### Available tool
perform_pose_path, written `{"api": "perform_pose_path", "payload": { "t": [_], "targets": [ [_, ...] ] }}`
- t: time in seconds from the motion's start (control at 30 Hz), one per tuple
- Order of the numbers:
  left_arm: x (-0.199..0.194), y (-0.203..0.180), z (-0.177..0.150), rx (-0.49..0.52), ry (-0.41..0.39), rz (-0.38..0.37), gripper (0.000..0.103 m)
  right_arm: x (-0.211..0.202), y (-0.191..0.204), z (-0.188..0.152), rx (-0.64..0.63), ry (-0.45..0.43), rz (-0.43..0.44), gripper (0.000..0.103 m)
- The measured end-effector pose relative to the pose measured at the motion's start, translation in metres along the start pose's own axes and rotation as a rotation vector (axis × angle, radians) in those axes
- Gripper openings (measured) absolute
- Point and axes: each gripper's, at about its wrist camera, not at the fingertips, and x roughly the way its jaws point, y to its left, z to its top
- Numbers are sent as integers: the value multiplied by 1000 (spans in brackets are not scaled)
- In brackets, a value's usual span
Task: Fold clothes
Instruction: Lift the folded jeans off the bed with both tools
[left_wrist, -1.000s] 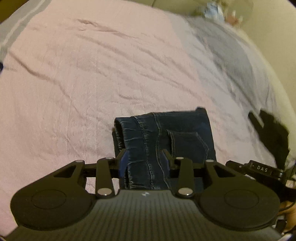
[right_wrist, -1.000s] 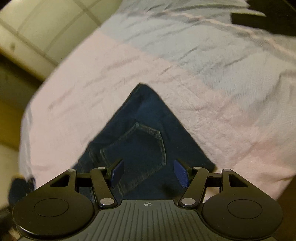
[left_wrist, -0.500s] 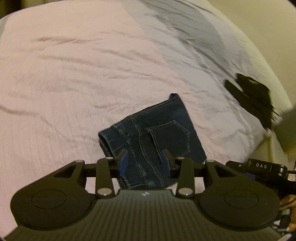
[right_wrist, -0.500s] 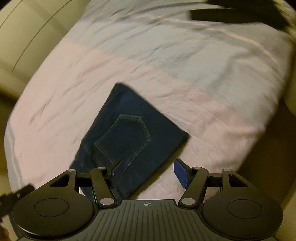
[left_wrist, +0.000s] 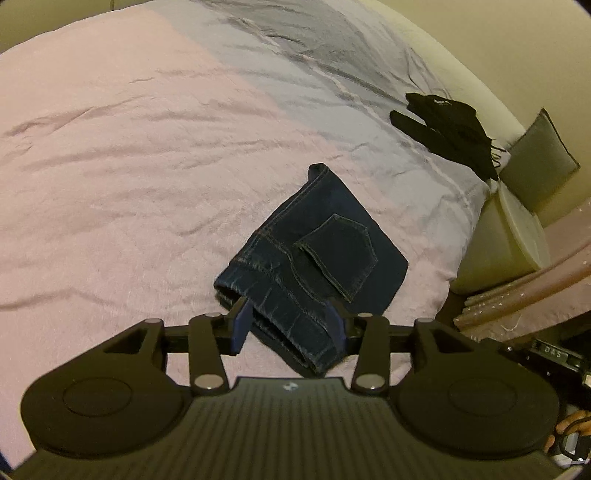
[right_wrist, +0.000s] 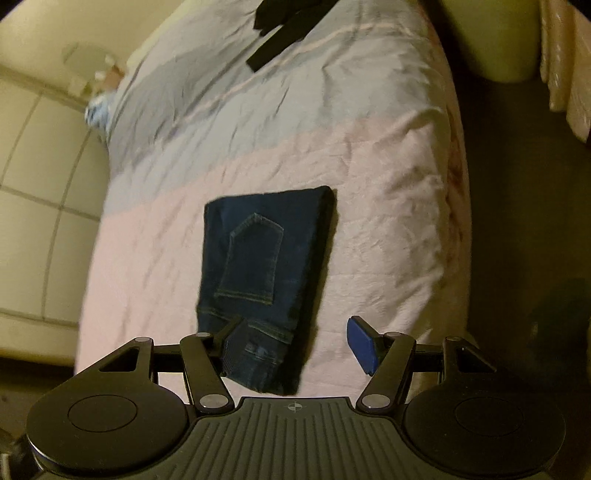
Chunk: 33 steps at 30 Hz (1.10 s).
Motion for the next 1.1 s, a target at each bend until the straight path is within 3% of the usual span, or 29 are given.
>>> {"api": "perform_pose_path", "payload": {
  "t": [0.27, 0.37, 0.6, 0.77, 0.97, 1.1],
  "targets": [
    [69, 22, 40, 99, 51, -77, 45, 58, -27, 12, 245, 13, 109, 63],
    [106, 33, 55, 110, 94, -106, 45, 88, -33, 18, 297, 15, 108, 63],
    [188, 56, 88, 123, 179, -209, 51, 146, -32, 29, 251, 13, 88, 63],
    [240, 68, 102, 145, 254, -290, 57, 169, -34, 23, 192, 5, 23, 63],
    [288, 91, 107, 7, 325, -443, 60, 189, -47, 20, 240, 2, 82, 63],
    [316, 99, 100, -72, 366, -501, 57, 201, -44, 18, 205, 7, 98, 63]
  ]
}}
